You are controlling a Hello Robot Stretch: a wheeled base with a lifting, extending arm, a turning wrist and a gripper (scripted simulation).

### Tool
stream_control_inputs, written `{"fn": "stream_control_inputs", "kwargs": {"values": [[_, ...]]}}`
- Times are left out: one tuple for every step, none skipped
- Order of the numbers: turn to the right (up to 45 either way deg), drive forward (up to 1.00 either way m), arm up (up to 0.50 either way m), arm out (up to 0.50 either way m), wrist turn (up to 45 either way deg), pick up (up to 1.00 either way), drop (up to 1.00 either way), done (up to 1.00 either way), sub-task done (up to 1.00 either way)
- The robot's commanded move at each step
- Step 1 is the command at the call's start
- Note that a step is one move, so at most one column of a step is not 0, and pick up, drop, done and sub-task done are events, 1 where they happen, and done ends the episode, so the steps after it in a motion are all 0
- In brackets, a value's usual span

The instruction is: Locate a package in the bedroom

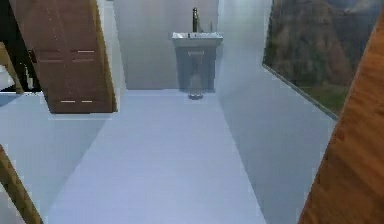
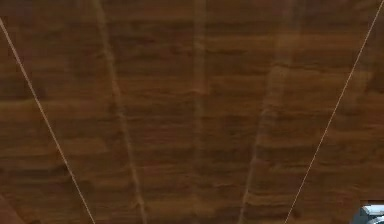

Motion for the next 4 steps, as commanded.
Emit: {"fn": "stream_control_inputs", "kwargs": {"values": [[0.0,0.45,0.00,0.00,0.0,0.00,0.00,0.00,0.00],[-36.0,0.00,0.00,0.00,0.0,0.00,0.00,0.00,0.00],[0.0,1.00,0.00,0.00,0.0,0.00,0.00,0.00,0.00],[-3.0,0.00,0.00,0.00,0.0,0.00,0.00,0.00,0.00]]}}
